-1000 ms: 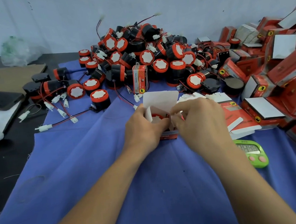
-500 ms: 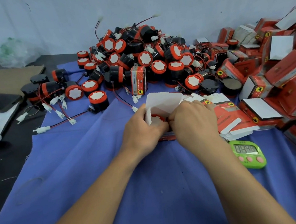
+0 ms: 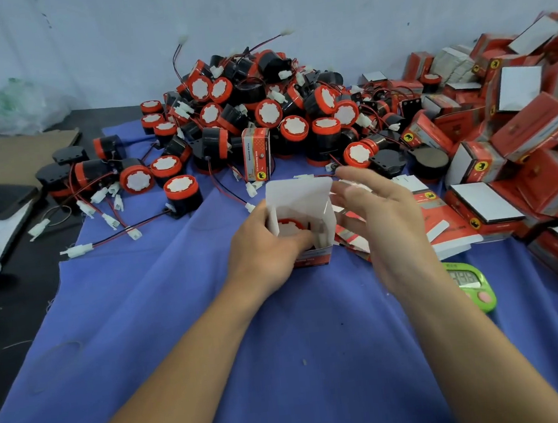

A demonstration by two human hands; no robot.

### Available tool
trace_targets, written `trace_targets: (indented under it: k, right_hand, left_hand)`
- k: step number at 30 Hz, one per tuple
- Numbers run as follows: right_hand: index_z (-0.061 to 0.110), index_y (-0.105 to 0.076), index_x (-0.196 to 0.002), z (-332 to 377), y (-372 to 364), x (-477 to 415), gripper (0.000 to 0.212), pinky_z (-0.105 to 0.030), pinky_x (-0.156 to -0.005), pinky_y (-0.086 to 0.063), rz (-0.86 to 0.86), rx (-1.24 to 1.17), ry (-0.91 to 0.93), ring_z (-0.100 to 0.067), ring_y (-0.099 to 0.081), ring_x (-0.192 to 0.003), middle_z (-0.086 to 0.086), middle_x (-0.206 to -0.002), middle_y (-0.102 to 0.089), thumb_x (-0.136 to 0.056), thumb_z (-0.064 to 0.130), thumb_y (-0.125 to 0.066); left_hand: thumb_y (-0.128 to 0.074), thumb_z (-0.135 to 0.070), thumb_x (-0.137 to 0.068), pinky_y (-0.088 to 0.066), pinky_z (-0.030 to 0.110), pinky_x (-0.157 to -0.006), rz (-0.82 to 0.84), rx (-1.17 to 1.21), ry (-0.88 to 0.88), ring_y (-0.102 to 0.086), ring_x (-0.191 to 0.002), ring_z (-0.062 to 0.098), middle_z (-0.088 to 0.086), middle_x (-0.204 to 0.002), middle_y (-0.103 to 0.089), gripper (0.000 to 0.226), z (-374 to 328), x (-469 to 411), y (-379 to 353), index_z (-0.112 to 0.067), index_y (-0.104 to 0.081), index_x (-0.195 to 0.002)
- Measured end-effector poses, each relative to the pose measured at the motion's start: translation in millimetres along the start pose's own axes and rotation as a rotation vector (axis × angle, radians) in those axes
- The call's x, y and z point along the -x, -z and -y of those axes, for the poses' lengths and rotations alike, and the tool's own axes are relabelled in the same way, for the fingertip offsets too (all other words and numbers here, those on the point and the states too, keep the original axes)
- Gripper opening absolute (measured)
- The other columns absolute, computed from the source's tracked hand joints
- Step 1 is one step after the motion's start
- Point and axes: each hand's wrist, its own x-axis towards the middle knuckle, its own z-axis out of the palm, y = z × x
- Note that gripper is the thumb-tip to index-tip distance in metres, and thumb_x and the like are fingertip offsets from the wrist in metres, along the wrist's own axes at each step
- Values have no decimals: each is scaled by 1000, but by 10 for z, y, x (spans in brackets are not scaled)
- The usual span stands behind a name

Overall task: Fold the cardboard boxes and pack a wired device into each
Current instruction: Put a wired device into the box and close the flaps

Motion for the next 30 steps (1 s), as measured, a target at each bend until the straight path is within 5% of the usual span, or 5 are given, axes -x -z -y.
trace_targets:
  k: [2, 5, 12, 19, 30]
  right_hand:
    - [18, -77, -112, -49, 39, -43, 36, -41, -88, -59, 154, 49, -66, -18, -71, -100, -1, -107, -79, -97, -1, -50]
    - [18, -76, -113, -161, 20, -39, 30, -25, -78, -55, 304, 240, -19, -5, -71, -87, 6, -99, -79, -98, 3, -55]
    - [28, -76, -108, -216, -24, -65, 26, -51, -88, -59, 195, 449, 41, -21, -74, -90, 4, -93, -78, -89, 9, -74]
    - [26, -75, -114, -199, -25, -73, 30, -45, -88, -60, 193, 464, 28, -13, -74, -92, 9, -97, -79, -92, 6, -72]
    - [30, -83, -94, -268, -65, -83, 47, -31, -87, -57, 223, 226, -9, -13, -71, -105, 11, -103, -77, -88, -11, -60]
  left_hand:
    - [-71, -53, -55, -42, 8, -54, -13, -1, -2, -60, -82, -12, -27, -84, -67, 36, -10, 5, 1, -46, -60, -88]
    - [-72, -54, -57, -43, 10, -56, -12, 17, -6, -64, -83, -7, -23, -88, -70, 38, 5, 3, -6, -46, -62, -93]
    - [-71, -24, -65, -58, 38, -93, 268, 207, -20, -72, -105, 13, -10, -111, -77, 55, 54, -44, 160, -34, -69, -119]
    - [-38, -19, -88, -54, 35, -95, 452, 435, -71, -69, -114, 21, 7, -127, -74, 53, 93, -117, 388, -16, -69, -131]
    - [-73, 9, -87, -57, 21, -81, 304, 332, -152, -73, -105, 17, -4, -106, -79, 38, 147, -168, 288, -23, -80, -106]
